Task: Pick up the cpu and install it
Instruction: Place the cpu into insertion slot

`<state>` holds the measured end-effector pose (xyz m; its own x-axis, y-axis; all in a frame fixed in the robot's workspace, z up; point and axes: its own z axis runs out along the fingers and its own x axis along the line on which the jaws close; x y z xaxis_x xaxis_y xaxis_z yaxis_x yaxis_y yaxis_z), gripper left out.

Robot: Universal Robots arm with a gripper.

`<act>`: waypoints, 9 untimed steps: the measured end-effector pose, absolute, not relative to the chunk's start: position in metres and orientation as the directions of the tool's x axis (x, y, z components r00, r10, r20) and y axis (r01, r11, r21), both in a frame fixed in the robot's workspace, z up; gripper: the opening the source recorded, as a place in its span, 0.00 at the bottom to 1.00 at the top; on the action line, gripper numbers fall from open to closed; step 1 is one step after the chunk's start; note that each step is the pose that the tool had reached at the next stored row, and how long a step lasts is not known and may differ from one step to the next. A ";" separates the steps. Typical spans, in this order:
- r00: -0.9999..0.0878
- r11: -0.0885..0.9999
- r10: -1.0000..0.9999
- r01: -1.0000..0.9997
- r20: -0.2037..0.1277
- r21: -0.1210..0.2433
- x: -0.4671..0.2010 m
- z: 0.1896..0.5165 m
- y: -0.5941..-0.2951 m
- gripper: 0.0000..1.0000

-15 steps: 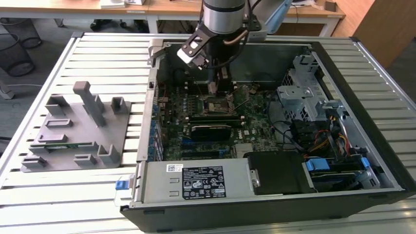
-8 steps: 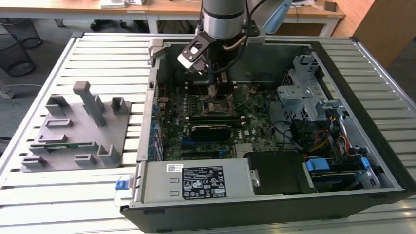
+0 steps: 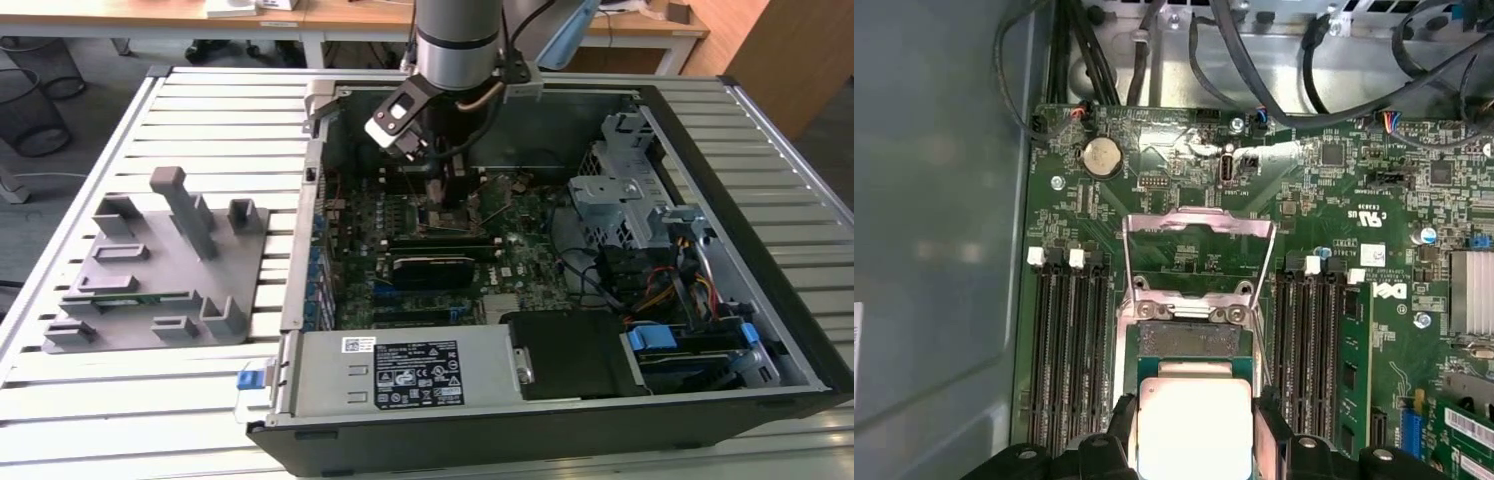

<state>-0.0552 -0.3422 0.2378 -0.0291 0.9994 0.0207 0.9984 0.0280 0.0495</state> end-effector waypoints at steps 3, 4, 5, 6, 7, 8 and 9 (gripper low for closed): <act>-0.025 0.024 0.999 0.998 0.021 0.049 -0.055 0.234 -0.342 0.54; -0.025 0.024 0.999 0.998 0.021 0.049 -0.055 0.232 -0.342 0.54; -0.025 0.024 0.999 0.998 0.021 0.050 -0.055 0.231 -0.342 0.54; -0.025 0.024 0.999 0.998 0.021 0.050 -0.055 0.229 -0.342 0.54; -0.024 0.023 0.999 0.999 0.021 0.050 -0.055 0.228 -0.342 0.54; -0.023 0.022 1.000 0.999 0.021 0.050 -0.055 0.227 -0.342 0.54; -0.021 0.020 1.000 0.999 0.021 0.049 -0.055 0.226 -0.342 0.54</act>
<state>-0.0551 -0.3422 0.2258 -0.0209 0.9996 0.0206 0.9986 0.0199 0.0495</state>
